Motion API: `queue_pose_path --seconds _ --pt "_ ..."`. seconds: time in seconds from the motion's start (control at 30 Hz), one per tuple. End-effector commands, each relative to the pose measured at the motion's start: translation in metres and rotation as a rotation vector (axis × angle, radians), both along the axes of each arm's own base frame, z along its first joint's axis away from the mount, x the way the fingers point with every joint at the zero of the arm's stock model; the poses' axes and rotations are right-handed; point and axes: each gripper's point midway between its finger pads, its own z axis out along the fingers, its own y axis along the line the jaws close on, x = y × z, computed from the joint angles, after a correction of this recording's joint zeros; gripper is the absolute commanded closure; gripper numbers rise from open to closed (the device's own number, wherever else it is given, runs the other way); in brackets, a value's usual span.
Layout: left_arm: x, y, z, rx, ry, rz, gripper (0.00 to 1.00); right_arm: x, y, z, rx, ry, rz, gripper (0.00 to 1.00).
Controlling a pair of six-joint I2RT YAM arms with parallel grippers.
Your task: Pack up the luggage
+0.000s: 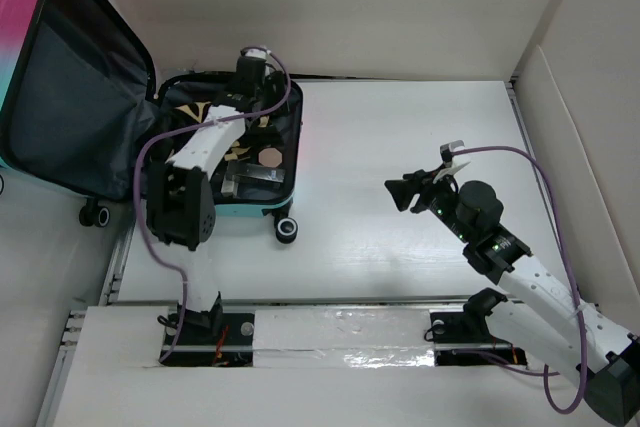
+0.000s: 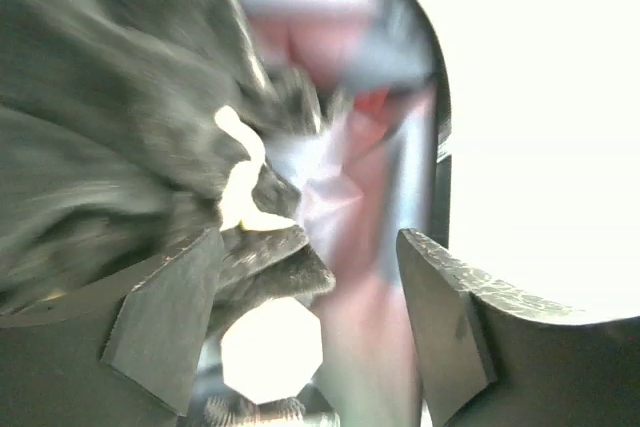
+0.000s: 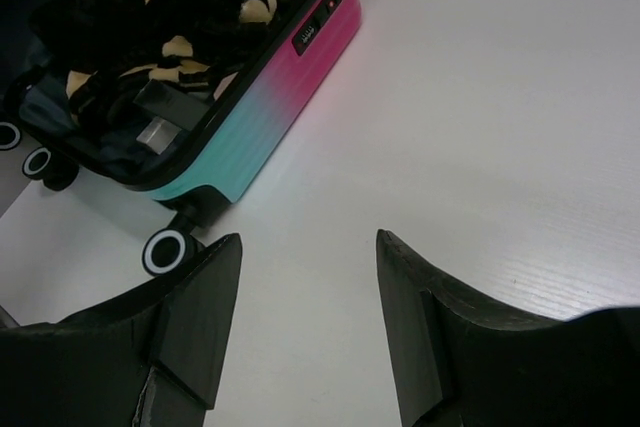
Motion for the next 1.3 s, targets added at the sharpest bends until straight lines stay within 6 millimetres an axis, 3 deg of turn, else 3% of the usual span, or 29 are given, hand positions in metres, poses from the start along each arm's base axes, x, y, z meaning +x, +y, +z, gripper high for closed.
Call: queue_pose_path --seconds 0.0,0.03,0.1,0.13,0.17,0.2,0.23,0.27,0.3,0.33,0.37,0.4,0.47,0.6,0.67,0.77,0.8,0.87,0.9,1.0,1.13,1.27 --pt "-0.013 0.032 0.142 -0.050 -0.347 0.183 0.34 -0.009 0.008 0.020 0.038 -0.047 0.051 0.40" --pt "-0.029 0.043 0.169 -0.060 -0.397 0.222 0.37 -0.008 0.008 0.021 0.037 -0.048 0.050 0.45" --pt "-0.051 0.072 0.165 -0.013 -0.393 0.329 0.67 -0.009 0.008 0.021 0.040 -0.046 0.054 0.69" --pt "-0.072 0.087 0.188 -0.043 -0.442 0.379 0.82 -0.010 0.008 0.021 0.038 -0.045 0.057 0.78" --pt "-0.084 0.101 0.188 -0.045 -0.442 0.421 0.95 -0.011 0.009 0.023 0.037 -0.051 0.063 0.85" --pt "-0.100 0.127 0.170 -0.012 -0.404 0.503 1.00 -0.012 0.009 0.023 0.033 -0.053 0.067 0.96" --pt "-0.125 0.142 0.190 -0.037 -0.460 0.556 1.00 -0.013 0.008 0.024 0.035 -0.059 0.067 0.99" --pt "-0.140 0.156 0.193 -0.043 -0.476 0.611 1.00 -0.014 0.008 0.025 0.037 -0.061 0.071 1.00" --pt "-0.158 0.175 0.177 0.003 -0.457 0.691 1.00 -0.015 0.009 0.027 0.040 -0.066 0.078 1.00" --pt "-0.184 0.193 0.193 -0.004 -0.517 0.751 1.00 -0.016 0.009 0.027 0.040 -0.066 0.079 1.00" --pt "-0.198 0.203 0.192 0.011 -0.528 0.790 1.00 -0.017 0.009 0.028 0.039 -0.069 0.088 1.00" --pt "-0.213 0.219 0.179 0.058 -0.512 0.856 1.00 -0.018 0.009 0.031 0.041 -0.075 0.089 0.98" --pt "-0.244 0.242 0.182 0.100 -0.531 0.955 1.00 -0.018 0.007 0.030 0.039 -0.075 0.083 0.98" --pt "-0.284 0.291 0.141 0.304 -0.345 1.151 1.00 -0.020 0.007 0.032 0.028 -0.080 0.091 0.95" --pt "-0.293 0.306 0.133 0.304 -0.322 1.201 1.00 -0.021 0.006 0.033 0.020 -0.082 0.093 0.92" --pt "-0.300 0.328 0.106 0.322 -0.240 1.247 0.82 -0.023 0.005 0.036 0.020 -0.090 0.093 0.77" --pt "-0.310 0.340 0.100 0.332 -0.201 1.303 0.70 -0.023 0.005 0.035 0.020 -0.090 0.091 0.67" --pt "-0.319 0.353 0.086 0.314 -0.131 1.364 0.61 -0.023 0.005 0.036 0.020 -0.093 0.094 0.57" --pt "-0.324 0.360 0.086 0.311 -0.124 1.392 0.53 -0.024 0.007 0.036 0.018 -0.093 0.105 0.51" --pt "-0.323 0.366 0.094 0.339 -0.126 1.412 0.36 -0.025 0.009 0.036 0.019 -0.095 0.122 0.49" --pt "-0.320 0.378 0.115 0.383 -0.118 1.469 0.38 -0.027 0.014 0.034 0.016 -0.094 0.153 0.48" --pt "-0.299 0.382 0.138 0.342 -0.164 1.437 0.41 -0.029 0.021 0.033 0.014 -0.089 0.184 0.48"
